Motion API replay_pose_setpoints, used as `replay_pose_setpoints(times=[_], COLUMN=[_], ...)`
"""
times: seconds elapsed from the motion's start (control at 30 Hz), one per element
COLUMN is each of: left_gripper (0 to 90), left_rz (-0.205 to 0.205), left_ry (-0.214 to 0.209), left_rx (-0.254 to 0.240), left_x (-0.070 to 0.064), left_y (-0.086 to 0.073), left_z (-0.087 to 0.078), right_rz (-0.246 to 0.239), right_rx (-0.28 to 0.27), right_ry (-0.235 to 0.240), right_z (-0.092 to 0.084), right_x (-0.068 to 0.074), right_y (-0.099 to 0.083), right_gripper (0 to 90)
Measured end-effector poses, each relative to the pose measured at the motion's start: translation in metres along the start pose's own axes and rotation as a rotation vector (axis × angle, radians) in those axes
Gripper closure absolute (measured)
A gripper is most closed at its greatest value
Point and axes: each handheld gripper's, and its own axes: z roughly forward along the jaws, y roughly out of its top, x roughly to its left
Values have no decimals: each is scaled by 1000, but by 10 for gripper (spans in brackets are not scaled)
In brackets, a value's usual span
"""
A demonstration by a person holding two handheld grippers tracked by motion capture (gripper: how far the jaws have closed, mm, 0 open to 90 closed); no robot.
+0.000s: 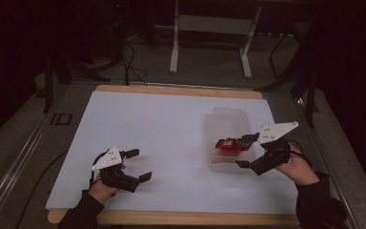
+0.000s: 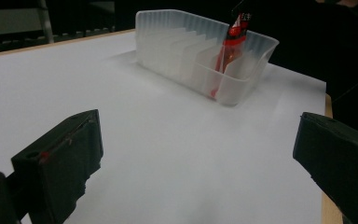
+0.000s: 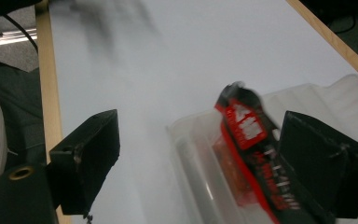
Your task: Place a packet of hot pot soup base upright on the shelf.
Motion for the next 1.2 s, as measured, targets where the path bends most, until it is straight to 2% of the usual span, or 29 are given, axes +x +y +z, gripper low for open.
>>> replay_pose_setpoints(times=[0.07,0.1,0.27,0.37,0.47,0.57,0.8,0.97,1.2], left_gripper=[21,20,20,20,21,20,20,20,21], left_rz=[2,5,3,2,3,1,10,20,40], left_ry=[0,1,1,0,1,0,6,6,8], left_rx=[2,3,8,10,10,9,10,1,22], left_x=[0,0,-1,-1,-1,-1,-1,-3,-4], left_y=[0,0,0,0,0,0,0,3,1], left_z=[0,0,0,0,0,0,-1,-1,1], right_rz=[2,-2,23,49,53,83,90,101,124], right_rx=[-7,-17,-45,-86,-105,-149,-174,-191,-247], right_ry=[6,1,12,19,20,22,31,87,69], right_z=[0,2,7,11,14,24,38,46,51], right_x=[2,9,18,26,29,36,49,54,61], right_y=[-2,-6,-13,-21,-25,-34,-45,-55,-68], right_gripper=[127,126,131,132,133,135,135,134,136])
